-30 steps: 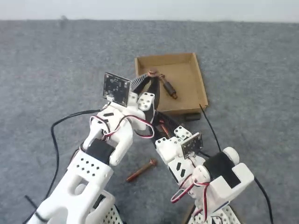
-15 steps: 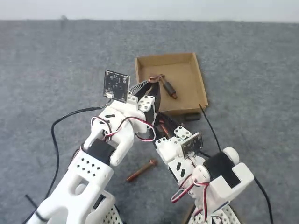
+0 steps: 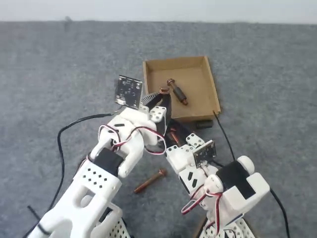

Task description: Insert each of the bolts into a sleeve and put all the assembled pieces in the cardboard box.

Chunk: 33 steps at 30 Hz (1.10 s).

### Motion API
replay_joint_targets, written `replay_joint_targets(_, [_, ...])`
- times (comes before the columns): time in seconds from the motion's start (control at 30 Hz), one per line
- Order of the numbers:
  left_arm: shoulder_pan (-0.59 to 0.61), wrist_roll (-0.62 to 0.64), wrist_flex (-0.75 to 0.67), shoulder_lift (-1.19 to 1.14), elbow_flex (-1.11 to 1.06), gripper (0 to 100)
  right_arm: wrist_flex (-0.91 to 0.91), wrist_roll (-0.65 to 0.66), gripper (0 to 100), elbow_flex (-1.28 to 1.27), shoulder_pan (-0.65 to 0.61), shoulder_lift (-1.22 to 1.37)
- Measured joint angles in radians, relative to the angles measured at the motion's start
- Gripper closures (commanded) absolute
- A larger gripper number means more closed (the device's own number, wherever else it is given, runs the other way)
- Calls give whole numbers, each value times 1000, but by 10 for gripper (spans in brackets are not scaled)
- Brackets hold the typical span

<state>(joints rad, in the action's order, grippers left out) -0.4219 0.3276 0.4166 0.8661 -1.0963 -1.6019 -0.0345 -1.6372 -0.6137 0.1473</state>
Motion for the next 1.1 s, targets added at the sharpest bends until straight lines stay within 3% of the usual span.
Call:
replay_joint_targets(0.9, [-51, 0, 5, 2, -160, 988, 0, 0, 992, 0, 38, 0])
replay_joint_targets(1.1, [-52, 3, -64, 14, -219, 988, -12, 0, 992, 2, 38, 3])
